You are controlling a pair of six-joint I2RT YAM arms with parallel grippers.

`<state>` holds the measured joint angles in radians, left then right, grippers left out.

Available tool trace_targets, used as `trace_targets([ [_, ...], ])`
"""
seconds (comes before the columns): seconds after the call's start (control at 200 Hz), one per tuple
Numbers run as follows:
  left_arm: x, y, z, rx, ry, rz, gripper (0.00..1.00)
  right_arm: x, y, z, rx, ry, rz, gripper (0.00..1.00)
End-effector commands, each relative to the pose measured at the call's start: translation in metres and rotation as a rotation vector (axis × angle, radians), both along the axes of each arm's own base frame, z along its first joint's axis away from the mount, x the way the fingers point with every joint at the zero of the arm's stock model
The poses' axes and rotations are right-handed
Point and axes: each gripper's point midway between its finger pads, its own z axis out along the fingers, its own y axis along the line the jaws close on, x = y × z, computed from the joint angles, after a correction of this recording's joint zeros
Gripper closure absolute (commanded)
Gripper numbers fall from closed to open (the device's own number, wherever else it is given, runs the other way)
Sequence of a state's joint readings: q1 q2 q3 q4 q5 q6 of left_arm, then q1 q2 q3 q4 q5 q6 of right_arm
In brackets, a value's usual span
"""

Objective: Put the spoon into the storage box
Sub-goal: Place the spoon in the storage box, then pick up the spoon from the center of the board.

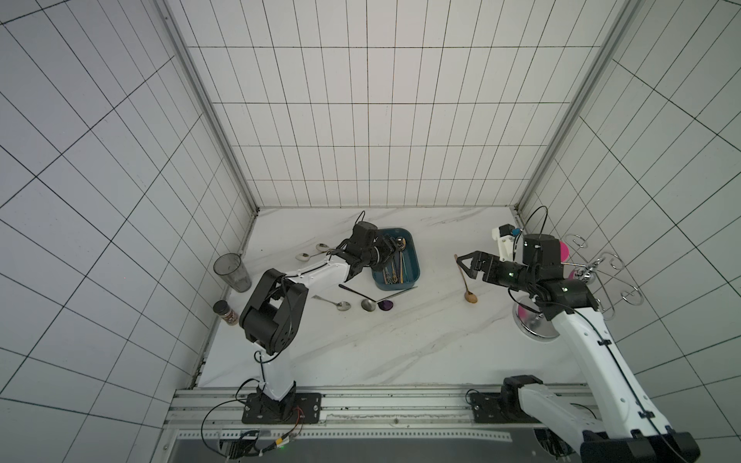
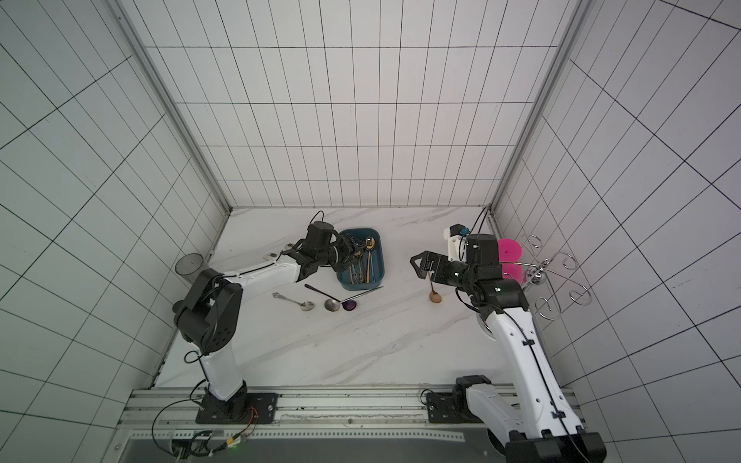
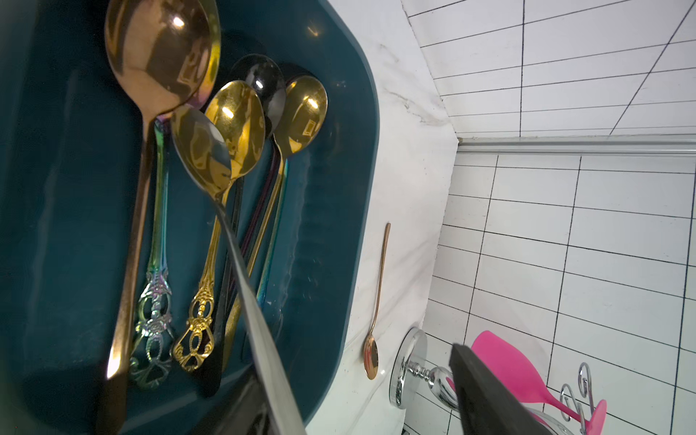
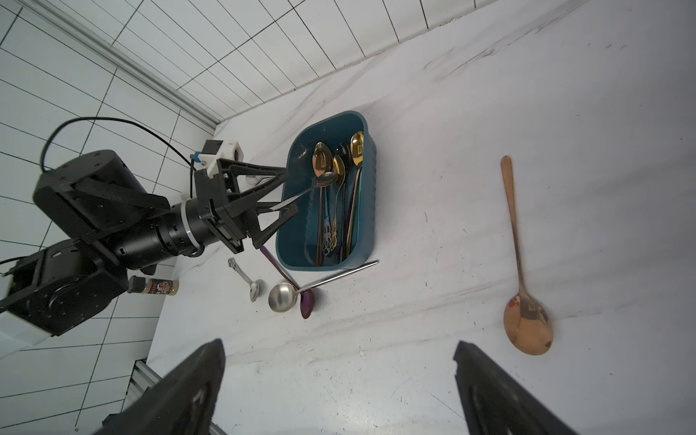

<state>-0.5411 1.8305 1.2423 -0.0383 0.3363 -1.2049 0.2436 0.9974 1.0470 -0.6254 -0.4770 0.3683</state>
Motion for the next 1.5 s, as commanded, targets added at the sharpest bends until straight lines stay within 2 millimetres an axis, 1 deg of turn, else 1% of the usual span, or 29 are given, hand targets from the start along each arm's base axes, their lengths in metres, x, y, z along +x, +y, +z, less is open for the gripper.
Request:
trace_targets([
  [0.0, -0.008, 0.007, 0.026, 0.029, -0.053, -0.006, 0.25, -0.012, 0.009, -0.022, -0.056, 0.044, 0.039, 0.01],
  [0.08, -0.011, 0.012, 0.038, 0.048, -0.085, -0.021, 0.24, -0.020, 0.022, -0.029, -0.072, 0.059, 0.087, 0.01],
  [0.145, -0.012, 0.016, 0.048, 0.057, -0.117, -0.027, 0.18, -0.025, 0.031, -0.036, -0.086, 0.078, 0.116, 0.01],
  [0.195, -0.011, 0.021, 0.055, 0.067, -0.143, -0.029, 0.17, -0.028, 0.037, -0.042, -0.093, 0.098, 0.125, 0.00],
  [0.285, -0.007, 0.033, 0.066, 0.077, -0.176, -0.027, 0.16, -0.033, 0.046, -0.051, -0.088, 0.124, 0.138, 0.01],
  [0.38, -0.001, 0.050, 0.073, 0.084, -0.210, -0.003, 0.16, -0.037, 0.057, -0.056, -0.091, 0.138, 0.166, 0.02],
  [0.525, 0.005, 0.072, 0.100, 0.154, -0.343, -0.019, 0.15, -0.044, 0.073, -0.066, -0.093, 0.180, 0.206, 0.03],
  [0.58, 0.006, 0.080, 0.109, 0.198, -0.401, -0.033, 0.14, -0.047, 0.081, -0.070, -0.095, 0.192, 0.231, 0.04],
  [0.635, 0.007, 0.088, 0.116, 0.237, -0.449, -0.040, 0.08, -0.051, 0.087, -0.076, -0.108, 0.207, 0.254, 0.05],
  [0.68, 0.007, 0.093, 0.122, 0.261, -0.484, -0.048, 0.02, -0.052, 0.089, -0.081, -0.120, 0.220, 0.262, 0.05],
  [0.785, 0.008, 0.108, 0.135, 0.308, -0.554, -0.064, 0.01, -0.054, 0.098, -0.091, -0.108, 0.243, 0.275, 0.06],
  [0.855, 0.007, 0.117, 0.138, 0.334, -0.587, -0.069, 0.01, -0.055, 0.104, -0.098, -0.094, 0.258, 0.281, 0.07],
  [0.959, 0.005, 0.130, 0.148, 0.365, -0.638, -0.076, 0.01, -0.054, 0.111, -0.109, -0.085, 0.289, 0.281, 0.09],
  [1.024, 0.004, 0.140, 0.152, 0.397, -0.667, -0.081, 0.01, -0.053, 0.119, -0.116, -0.057, 0.302, 0.287, 0.11],
  [1.114, 0.000, 0.154, 0.153, 0.428, -0.694, -0.081, 0.01, -0.053, 0.130, -0.126, -0.044, 0.324, 0.308, 0.15],
  [1.184, -0.001, 0.168, 0.154, 0.436, -0.698, -0.065, 0.01, -0.054, 0.137, -0.138, -0.066, 0.356, 0.324, 0.19],
  [1.294, -0.003, 0.188, 0.153, 0.472, -0.709, -0.042, 0.01, -0.058, 0.151, -0.150, -0.069, 0.377, 0.361, 0.23],
  [1.399, -0.005, 0.205, 0.154, 0.500, -0.712, -0.020, 0.01, -0.058, 0.159, -0.161, -0.088, 0.412, 0.384, 0.31],
  [1.454, -0.006, 0.212, 0.154, 0.506, -0.708, -0.007, 0.01, -0.058, 0.163, -0.166, -0.097, 0.420, 0.387, 0.33],
  [1.494, -0.007, 0.218, 0.151, 0.515, -0.701, 0.003, 0.01, -0.059, 0.167, -0.170, -0.096, 0.429, 0.392, 0.34],
])
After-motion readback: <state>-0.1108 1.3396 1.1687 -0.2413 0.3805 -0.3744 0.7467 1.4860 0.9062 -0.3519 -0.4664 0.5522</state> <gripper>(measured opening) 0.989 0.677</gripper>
